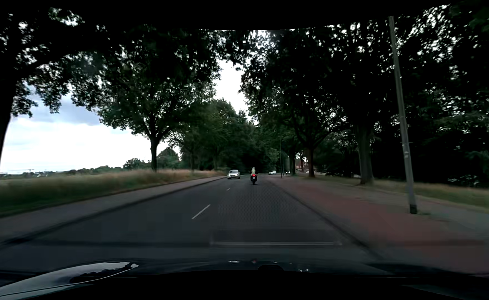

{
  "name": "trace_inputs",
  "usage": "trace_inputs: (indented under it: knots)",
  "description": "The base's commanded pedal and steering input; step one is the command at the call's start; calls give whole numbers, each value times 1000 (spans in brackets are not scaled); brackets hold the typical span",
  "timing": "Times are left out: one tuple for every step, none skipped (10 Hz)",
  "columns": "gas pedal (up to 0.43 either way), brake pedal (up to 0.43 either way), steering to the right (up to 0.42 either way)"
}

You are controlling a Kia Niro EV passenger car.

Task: Follow the waypoints while adhering to traffic rules and regulations

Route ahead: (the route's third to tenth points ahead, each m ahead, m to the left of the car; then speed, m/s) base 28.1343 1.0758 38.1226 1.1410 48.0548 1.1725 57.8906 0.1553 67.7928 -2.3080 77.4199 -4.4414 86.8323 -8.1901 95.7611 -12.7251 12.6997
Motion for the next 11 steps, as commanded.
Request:
trace_inputs:
  knots:
    - [0,0,-4]
    - [0,0,-4]
    - [0,0,-4]
    - [0,0,-3]
    - [0,0,-3]
    - [0,0,-3]
    - [0,0,-3]
    - [0,0,-3]
    - [0,0,-3]
    - [0,0,-3]
    - [0,0,-2]
